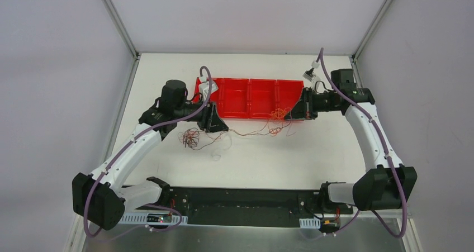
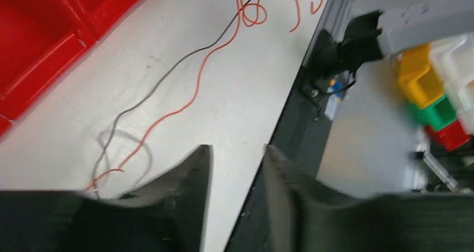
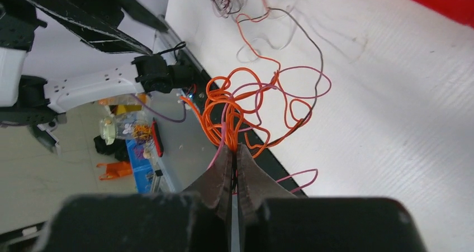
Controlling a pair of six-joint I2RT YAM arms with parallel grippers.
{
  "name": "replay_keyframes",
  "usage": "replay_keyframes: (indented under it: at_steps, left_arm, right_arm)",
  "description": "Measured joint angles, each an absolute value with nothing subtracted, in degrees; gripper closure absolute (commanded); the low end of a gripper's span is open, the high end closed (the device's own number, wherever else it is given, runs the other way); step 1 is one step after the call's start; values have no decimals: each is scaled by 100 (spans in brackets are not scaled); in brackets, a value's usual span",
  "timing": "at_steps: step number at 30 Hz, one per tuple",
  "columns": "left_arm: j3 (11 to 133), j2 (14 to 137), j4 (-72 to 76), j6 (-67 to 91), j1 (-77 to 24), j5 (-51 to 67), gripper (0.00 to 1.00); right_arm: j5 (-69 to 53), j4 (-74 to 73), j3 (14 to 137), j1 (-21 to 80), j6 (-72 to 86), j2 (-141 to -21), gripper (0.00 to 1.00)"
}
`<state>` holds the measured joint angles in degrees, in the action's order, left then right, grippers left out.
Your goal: Untangle the cables
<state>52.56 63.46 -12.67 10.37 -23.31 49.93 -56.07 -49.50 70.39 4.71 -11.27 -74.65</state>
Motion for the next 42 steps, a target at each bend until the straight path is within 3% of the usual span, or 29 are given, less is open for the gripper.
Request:
replay_keyframes:
  at_steps: [4, 15, 18, 19, 23, 32, 42]
  left_arm:
    - [5507, 6453, -1459, 731, -2508, 5019, 34]
    - [6735, 7199, -1505, -644, -4165, 4539, 30]
    - [6770, 7389, -1608, -930, -4416, 4460, 37]
    - [6775, 7448, -1664, -1011, -4473, 4447, 44]
    - [6779, 7629, -1831, -1214, -4539, 4412, 99]
    - [6707, 7297, -2290, -1612, -4442, 4077, 100]
    - [5992, 6156, -3339, -1411, -2818, 3983, 100]
  right_arm:
    - [-5905, -5050, 7039, 792, -1122, -7467, 100]
    - [-6051, -4641, 7035, 2440, -670, -7669, 100]
    - [-6049, -4536, 7035, 2556, -587, -7769, 100]
    - [-6049, -4519, 7035, 2578, -558, -7784, 100]
    - [-6073, -4497, 7035, 2604, -502, -7787, 100]
    - [-5655, -4589, 7035, 2217, -670, -7738, 100]
    - [-4515, -5061, 7026, 609, -1234, -7454, 100]
